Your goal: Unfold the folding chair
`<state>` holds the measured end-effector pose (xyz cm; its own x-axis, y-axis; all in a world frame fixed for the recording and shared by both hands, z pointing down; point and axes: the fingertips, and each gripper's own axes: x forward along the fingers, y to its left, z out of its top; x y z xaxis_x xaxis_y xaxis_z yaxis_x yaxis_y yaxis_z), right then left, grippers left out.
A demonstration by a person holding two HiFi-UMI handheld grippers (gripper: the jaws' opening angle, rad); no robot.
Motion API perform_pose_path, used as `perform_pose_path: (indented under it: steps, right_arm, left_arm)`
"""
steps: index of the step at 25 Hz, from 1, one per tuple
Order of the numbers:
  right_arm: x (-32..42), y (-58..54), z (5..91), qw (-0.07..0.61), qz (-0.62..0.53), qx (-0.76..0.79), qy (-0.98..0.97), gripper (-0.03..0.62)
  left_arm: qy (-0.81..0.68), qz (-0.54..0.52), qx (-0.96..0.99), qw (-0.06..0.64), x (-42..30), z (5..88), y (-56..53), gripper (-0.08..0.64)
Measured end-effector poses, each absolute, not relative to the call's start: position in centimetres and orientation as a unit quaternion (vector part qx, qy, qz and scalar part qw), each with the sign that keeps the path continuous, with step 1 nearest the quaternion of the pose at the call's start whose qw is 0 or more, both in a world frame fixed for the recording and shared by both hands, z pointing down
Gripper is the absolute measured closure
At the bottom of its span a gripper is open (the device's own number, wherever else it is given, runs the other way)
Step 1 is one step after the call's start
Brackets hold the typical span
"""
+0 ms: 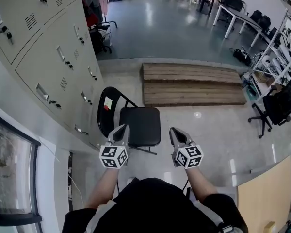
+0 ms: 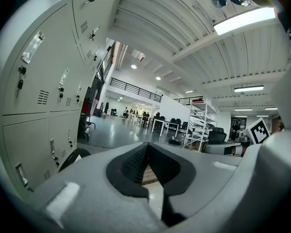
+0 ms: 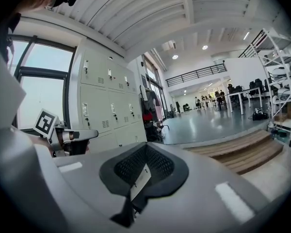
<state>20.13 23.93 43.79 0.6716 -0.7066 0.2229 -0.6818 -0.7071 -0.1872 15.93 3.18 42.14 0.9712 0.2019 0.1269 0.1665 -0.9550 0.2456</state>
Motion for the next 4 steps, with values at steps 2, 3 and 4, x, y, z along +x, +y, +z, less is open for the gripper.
perform_pose_path:
  steps: [2, 3, 4]
  right_arm:
    - [19.99, 23.98, 43.72, 0.042, -0.141, -0.913, 0.381, 0.589]
    - [19.91, 24.03, 43.7, 0.041, -0.141, -0.912, 0.382, 0.589]
    - [19.83, 24.09, 43.68, 0.04, -0.141, -0.912, 0.382, 0.589]
  left_arm:
    - [0.096, 0.076, 0.985, 0.119, 15.75, 42.11, 3.34, 0.555]
    - [0.097, 0.077, 0.985, 0.119, 15.63, 42.13, 3.38, 0.555]
    - [0.097, 0.077, 0.985, 0.12, 15.51, 42.15, 3.41, 0.555]
